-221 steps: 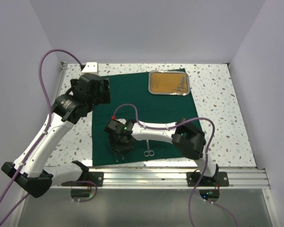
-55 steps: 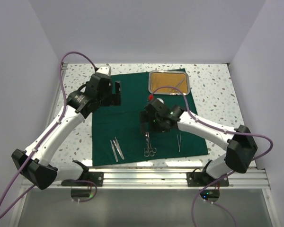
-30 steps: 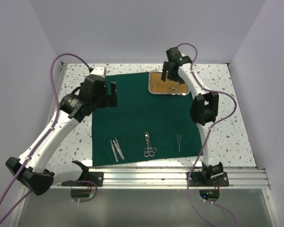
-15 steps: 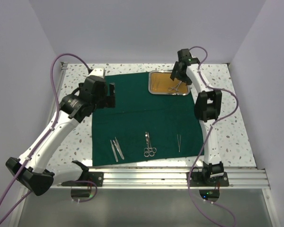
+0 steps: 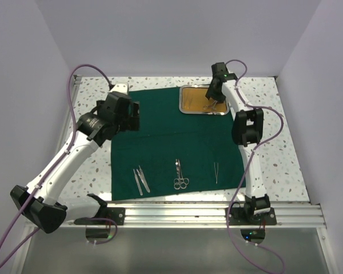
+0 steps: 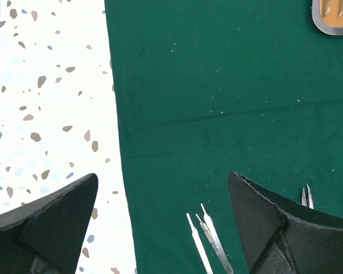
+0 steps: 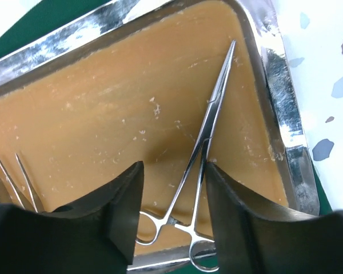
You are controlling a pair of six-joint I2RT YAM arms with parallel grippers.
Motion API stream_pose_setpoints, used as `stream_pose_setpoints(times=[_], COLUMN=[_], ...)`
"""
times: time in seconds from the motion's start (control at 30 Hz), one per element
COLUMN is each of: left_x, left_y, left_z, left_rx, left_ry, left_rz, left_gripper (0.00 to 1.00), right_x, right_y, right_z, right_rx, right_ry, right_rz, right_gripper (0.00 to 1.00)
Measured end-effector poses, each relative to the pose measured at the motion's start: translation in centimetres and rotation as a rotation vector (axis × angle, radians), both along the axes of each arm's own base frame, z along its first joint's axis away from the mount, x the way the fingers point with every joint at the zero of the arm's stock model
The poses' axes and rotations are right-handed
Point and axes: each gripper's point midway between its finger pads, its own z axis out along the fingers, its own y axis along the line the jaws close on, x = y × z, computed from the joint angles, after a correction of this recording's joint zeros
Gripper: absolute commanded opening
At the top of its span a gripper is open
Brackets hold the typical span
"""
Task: Open and lay out the surgical kit
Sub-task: Pick up the medical item from the container.
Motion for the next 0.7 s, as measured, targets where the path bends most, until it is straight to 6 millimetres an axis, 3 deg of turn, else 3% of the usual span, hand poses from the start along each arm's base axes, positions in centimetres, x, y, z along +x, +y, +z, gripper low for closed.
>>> stream_pose_setpoints(times=[0.27, 0.37, 0.5, 0.7], left_x=[0.32, 0.41, 0.50, 0.53], left_y=[0.24, 0.31, 0.39, 0.50], left_z=[-0.43, -0.57, -0.71, -0.69], left_rx=[0.025, 0.039, 0.051, 0.057], left_ry=[0.009, 0.012, 0.016, 0.015], left_rz=[0.011, 0.007, 0.006, 0.008], left_gripper=[1.00, 1.00, 1.00, 1.00], right_x=[0.21, 0.21, 0.29, 0.60], right_y=[-0.58, -0.75, -0.93, -0.80], right_z=[-0.27, -0.38, -0.44, -0.55], right_rx=[0.001, -0.005, -0.010, -0.003], right_ry=[-0.002, 0.000, -0.002, -0.014], right_rz=[-0.019, -0.020, -0.023, -0.024], right_gripper=[0.33, 0.23, 0.00, 0.00])
